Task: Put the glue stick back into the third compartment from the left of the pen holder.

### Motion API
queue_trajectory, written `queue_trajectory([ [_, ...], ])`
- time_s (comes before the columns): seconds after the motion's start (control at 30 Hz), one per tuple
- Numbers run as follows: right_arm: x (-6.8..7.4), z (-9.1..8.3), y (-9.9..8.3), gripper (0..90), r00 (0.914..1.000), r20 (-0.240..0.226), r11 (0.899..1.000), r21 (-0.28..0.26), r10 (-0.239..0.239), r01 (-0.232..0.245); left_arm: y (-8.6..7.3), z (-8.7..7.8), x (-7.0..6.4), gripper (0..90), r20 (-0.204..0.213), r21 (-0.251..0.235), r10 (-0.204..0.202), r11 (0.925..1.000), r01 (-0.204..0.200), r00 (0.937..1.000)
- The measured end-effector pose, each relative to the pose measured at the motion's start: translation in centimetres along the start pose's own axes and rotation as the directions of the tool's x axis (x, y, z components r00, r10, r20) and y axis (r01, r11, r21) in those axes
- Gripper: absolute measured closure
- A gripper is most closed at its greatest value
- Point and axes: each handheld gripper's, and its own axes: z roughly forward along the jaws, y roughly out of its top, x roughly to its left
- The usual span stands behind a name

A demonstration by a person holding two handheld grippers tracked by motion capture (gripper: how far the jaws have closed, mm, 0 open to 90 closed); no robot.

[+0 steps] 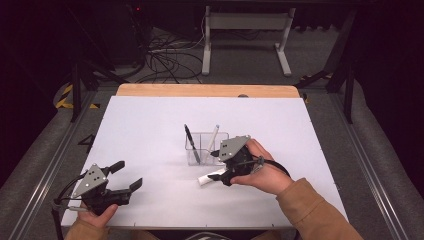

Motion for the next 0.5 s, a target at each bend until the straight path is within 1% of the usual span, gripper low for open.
queue_trajectory([
  [0.07,0.0,0.3,0.2,32.7,0.9999,-0.014,1.000,0.013,-0.005,0.005,-0.1,-0.1,0.0,15.2,-0.003,0.005,-0.008,1.0000,0.008,1.0000],
  [0.1,0.0,0.5,0.2,32.7,0.9997,-0.022,1.000,0.022,-0.009,0.010,-0.1,-0.2,0.1,15.2,-0.005,0.005,0.000,1.0000,0.000,1.0000],
  [0.2,0.0,0.8,0.4,33.1,0.9991,-0.038,0.999,0.028,-0.020,0.021,-0.1,-0.3,0.0,15.2,-0.007,0.003,-0.007,1.0000,0.007,0.9999],
  [0.33,-0.1,0.9,0.5,34.2,0.9987,-0.041,0.999,0.037,-0.029,0.030,-0.1,-0.3,0.1,15.3,-0.011,0.009,0.001,1.0000,0.000,0.9999],
  [0.4,-0.1,1.0,0.6,35.5,0.9985,-0.049,0.999,0.041,-0.022,0.024,-0.1,-0.3,0.1,15.3,-0.011,0.010,-0.001,0.9999,0.001,0.9999],
  [0.47,-0.1,1.2,0.7,36.1,0.9978,-0.053,0.998,0.050,-0.039,0.042,-0.1,-0.3,0.1,15.4,-0.013,0.005,0.001,1.0000,-0.001,0.9999],
  [0.5,0.0,1.2,0.8,36.4,0.9973,-0.056,0.997,0.060,-0.047,0.050,-0.1,-0.2,0.1,15.4,-0.010,0.003,-0.006,1.0000,0.006,0.9999],
])
